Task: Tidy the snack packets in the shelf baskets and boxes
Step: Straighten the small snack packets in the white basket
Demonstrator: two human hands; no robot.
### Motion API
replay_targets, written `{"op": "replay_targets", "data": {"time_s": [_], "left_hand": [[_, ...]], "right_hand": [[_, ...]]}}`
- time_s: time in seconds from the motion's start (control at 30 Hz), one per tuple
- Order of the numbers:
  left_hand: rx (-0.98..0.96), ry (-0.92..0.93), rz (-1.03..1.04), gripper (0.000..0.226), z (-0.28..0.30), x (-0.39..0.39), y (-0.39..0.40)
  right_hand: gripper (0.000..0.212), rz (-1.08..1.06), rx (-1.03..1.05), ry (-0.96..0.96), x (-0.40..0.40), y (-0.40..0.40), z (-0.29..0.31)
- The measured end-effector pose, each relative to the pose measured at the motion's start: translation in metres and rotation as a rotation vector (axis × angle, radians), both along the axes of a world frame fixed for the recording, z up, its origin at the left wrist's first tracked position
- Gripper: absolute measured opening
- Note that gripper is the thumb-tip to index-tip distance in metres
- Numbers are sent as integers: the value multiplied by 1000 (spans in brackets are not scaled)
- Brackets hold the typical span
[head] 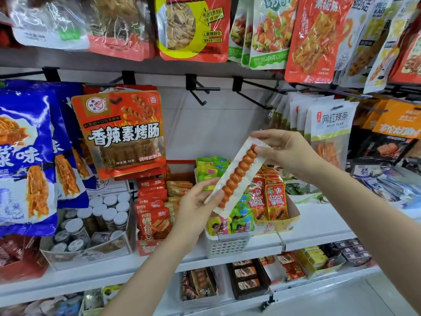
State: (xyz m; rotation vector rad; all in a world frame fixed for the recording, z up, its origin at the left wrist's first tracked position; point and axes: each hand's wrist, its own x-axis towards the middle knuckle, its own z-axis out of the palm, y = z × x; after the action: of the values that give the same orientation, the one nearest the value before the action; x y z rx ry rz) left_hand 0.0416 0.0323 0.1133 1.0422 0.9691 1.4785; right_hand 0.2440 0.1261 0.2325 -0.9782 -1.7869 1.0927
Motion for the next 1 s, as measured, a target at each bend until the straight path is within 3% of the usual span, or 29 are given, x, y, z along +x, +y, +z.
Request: {"op": "replay_targets", "data": {"time_s": [0.17,0.27,0.43,0.53,0.63,0.73,0.8,0.9,1.0], "left_hand": [[-240,-319,-142,54,2,-3,-2],[-377,-443,-268,57,6,-4,-5],[-429,-578,-484,43,9,-11,-6],[-322,-357,-341,43,3,-10,-3],[-230,-151,-146,51,1,-6,-5],[-164,-39,-1,37,-1,-6,-4],[-135,65,58,24,-2,-6,-4],[-93,167,99,25,-3,-5,-4],[-98,171,162,53,-7,-8,-4]], "right_hand": [[39,33,-17,19,2,1,5],[29,47,-55,48,-1,-1,5],[20,148,-44,98,-3,-7,6],[15,208,-123,130,-2,-9,8],[26,242,-233,107,1,-9,12],[33,259,-323,155,4,-9,19],[29,207,-218,-30,4,-11,23],[18,74,134,-471,2,-12,25],[21,-37,232,-484,3,-14,27]]}}
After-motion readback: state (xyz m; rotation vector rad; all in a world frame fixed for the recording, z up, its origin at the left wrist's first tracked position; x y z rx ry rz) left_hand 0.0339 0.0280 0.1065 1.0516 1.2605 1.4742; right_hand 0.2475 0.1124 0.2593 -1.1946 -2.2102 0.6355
